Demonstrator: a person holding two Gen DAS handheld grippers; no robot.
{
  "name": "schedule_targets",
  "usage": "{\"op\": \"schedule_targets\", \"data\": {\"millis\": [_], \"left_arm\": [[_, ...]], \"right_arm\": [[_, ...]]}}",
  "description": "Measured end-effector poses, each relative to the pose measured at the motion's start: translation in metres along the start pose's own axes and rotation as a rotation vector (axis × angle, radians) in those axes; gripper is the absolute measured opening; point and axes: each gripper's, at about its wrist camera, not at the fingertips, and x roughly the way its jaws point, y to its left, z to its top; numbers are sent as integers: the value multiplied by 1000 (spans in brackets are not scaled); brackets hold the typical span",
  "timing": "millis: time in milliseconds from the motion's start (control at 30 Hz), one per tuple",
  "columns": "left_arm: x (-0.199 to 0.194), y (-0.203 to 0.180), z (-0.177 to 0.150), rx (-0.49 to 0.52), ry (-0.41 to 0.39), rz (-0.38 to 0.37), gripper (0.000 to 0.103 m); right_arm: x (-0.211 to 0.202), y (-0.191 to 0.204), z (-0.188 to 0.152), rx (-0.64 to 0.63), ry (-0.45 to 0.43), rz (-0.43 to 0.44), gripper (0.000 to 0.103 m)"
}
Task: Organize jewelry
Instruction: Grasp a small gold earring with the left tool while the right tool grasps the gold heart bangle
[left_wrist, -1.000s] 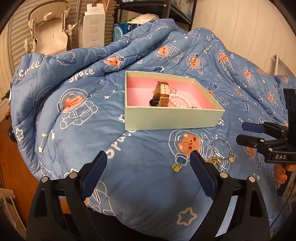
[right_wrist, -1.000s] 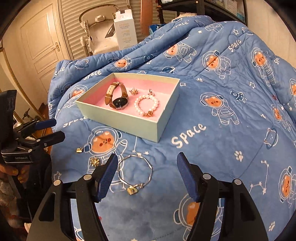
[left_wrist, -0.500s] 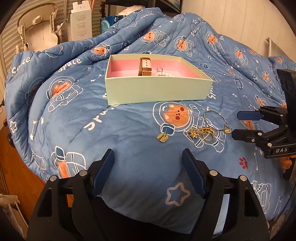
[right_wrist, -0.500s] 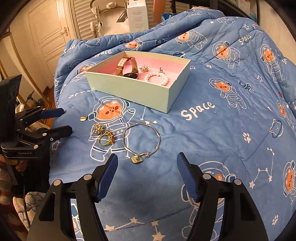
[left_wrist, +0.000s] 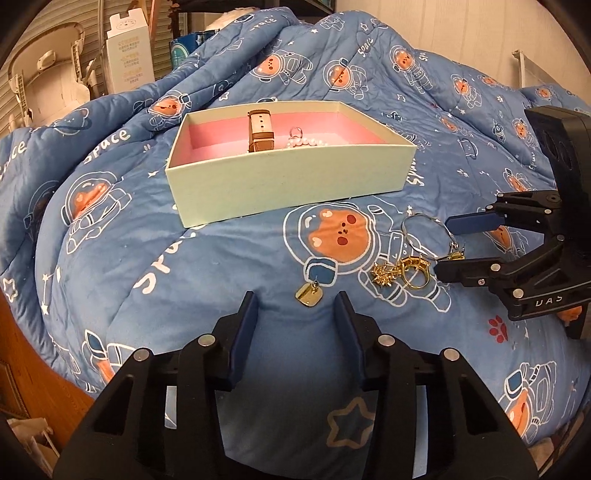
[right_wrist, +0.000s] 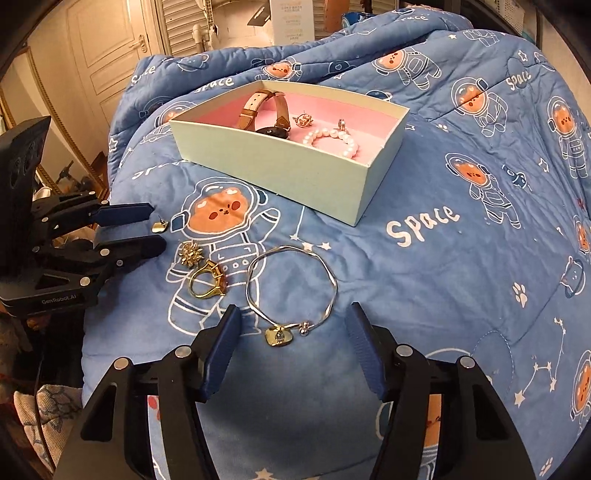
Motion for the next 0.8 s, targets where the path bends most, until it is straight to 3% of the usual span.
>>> {"op": "schedule_targets", "data": {"millis": [233, 567, 800], "left_arm": [[6, 0, 4, -1, -2, -24, 34], [3, 4, 5, -68, -17, -76, 16], [1, 3, 4, -77, -24, -77, 15]], "right_arm": [[5, 2, 7, -9, -4, 13, 51], [6, 1, 8, 34, -19, 19, 50], [4, 0, 7, 56, -29, 15, 50]]}}
